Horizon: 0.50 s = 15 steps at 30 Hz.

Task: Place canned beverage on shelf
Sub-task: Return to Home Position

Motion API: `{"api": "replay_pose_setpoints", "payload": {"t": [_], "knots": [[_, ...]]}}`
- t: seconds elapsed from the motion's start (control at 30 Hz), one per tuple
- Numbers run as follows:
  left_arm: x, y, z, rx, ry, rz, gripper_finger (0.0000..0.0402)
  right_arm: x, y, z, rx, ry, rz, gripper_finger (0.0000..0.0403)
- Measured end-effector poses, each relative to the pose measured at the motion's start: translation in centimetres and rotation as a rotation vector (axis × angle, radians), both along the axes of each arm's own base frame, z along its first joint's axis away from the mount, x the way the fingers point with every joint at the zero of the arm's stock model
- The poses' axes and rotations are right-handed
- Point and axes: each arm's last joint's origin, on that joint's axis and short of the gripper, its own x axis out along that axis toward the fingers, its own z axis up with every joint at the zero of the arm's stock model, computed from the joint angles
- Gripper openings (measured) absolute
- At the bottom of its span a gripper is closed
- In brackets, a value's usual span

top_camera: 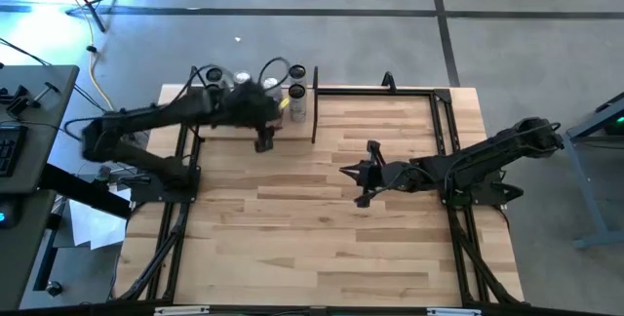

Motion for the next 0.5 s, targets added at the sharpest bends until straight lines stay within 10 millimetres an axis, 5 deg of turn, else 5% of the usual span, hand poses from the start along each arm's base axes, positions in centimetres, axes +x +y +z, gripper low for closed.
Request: {"api": "replay_pose_setpoints", "payload": {"t": [0.3, 0.5], "knots": [[-4.1, -3.7, -7.1, -0.051, -0.465, -0.108, 0.0015, -1.7, -0.6, -2.8, -0.044, -0.085, 0.021, 0.0000], [-6.9, -4.8, -12.2, -0.047, -0.712, -0.127, 0.0025, -3.4, -1.0, -2.6, 0.012, -0.129, 0.013, 0.0000]]}}
